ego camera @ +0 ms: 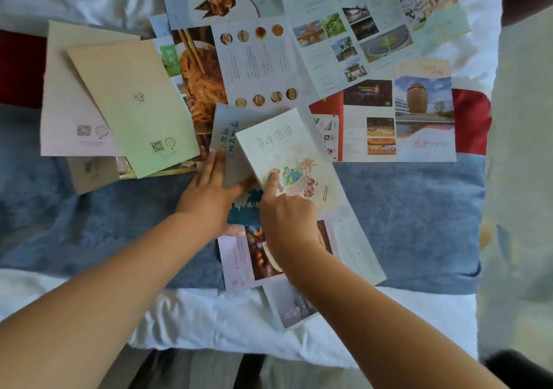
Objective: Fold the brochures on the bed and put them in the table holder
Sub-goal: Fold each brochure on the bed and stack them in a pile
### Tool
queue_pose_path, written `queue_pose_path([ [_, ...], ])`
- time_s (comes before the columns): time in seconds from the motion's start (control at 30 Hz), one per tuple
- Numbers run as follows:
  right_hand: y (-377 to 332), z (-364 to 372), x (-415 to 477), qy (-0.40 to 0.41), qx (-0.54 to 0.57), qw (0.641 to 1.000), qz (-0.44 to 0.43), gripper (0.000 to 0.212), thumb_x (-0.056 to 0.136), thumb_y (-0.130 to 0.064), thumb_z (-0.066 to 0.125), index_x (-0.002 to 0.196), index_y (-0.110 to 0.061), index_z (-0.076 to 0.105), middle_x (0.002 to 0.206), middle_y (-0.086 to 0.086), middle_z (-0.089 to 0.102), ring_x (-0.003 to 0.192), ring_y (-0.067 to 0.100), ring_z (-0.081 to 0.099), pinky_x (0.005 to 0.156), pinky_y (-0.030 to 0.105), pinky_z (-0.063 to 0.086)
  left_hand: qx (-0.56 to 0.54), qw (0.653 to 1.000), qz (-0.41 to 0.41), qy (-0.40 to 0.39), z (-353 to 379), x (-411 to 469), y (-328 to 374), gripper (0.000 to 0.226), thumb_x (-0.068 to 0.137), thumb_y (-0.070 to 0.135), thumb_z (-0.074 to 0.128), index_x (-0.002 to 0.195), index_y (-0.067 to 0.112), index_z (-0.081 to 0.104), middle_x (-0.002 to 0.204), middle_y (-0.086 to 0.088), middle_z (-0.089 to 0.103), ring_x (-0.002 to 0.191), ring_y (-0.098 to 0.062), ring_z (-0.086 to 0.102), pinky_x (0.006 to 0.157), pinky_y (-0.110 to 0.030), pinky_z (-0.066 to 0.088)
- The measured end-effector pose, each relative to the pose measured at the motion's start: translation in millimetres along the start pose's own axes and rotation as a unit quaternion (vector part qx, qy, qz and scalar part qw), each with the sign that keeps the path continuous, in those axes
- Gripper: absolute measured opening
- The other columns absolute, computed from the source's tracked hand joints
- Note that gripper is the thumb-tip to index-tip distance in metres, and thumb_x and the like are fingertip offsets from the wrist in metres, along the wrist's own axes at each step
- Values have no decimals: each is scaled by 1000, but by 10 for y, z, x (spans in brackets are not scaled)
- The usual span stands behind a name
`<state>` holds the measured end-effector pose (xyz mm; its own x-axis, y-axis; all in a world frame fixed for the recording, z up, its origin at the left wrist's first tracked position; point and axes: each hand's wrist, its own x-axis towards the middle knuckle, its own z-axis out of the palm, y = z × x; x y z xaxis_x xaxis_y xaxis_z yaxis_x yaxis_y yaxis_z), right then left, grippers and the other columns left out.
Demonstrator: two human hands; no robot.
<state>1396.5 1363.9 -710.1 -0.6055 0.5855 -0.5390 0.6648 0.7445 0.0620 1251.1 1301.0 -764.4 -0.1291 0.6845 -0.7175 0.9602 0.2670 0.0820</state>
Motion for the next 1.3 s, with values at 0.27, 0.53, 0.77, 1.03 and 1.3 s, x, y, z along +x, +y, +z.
queue_pose_path([
  [0.27, -523, 501, -276, 124, 119, 985, -23, 73, 78, -28, 84, 143, -12, 56, 82, 8, 70, 71, 27, 68, 64, 34, 51, -34, 999, -16, 8, 544, -619, -373, 105, 75, 82, 63, 159, 48, 11, 151, -15, -54, 142, -34, -47, 126, -50, 1],
  [0.53, -95, 717, -137, 85, 263, 958, 79, 73, 90, -64, 64, 154, -44, 34, 154, 13, 27, 138, 35, 32, 106, 52, 46, -105, 991, -65, 56, 716, -664, -6, 93, 85, 76, 50, 159, 46, 3, 155, -16, -48, 141, -51, -40, 121, -67, -6],
  [0.77, 61, 669, -67, 46, 259, 952, 159, 112, 81, -69, 71, 156, -54, -9, 143, 14, 28, 125, 33, 42, 99, 45, 49, -242, 967, -80, 20, 674, -530, 113, 101, 88, 40, 65, 158, 50, -7, 150, -6, -56, 131, -43, -55, 111, -74, -21],
  [1.03, 274, 636, -140, 17, 317, 921, 225, 116, 85, -59, 73, 156, -46, -18, 116, 9, 57, 105, 29, 49, 86, 41, 39, -198, 967, -126, 101, 799, -528, 241, 102, 87, 75, 51, 155, 50, -22, 155, -12, -49, 141, -47, -43, 112, -77, -14],
  [1.3, 302, 672, -367, 41, 341, 907, 242, 106, 92, -57, 67, 164, -22, -2, 134, 11, 59, 119, 33, 55, 88, 46, 47, -160, 956, -157, 189, 819, -572, 313, 87, 90, 76, 40, 163, 38, 11, 169, -21, -8, 154, -49, -4, 113, -68, 27],
])
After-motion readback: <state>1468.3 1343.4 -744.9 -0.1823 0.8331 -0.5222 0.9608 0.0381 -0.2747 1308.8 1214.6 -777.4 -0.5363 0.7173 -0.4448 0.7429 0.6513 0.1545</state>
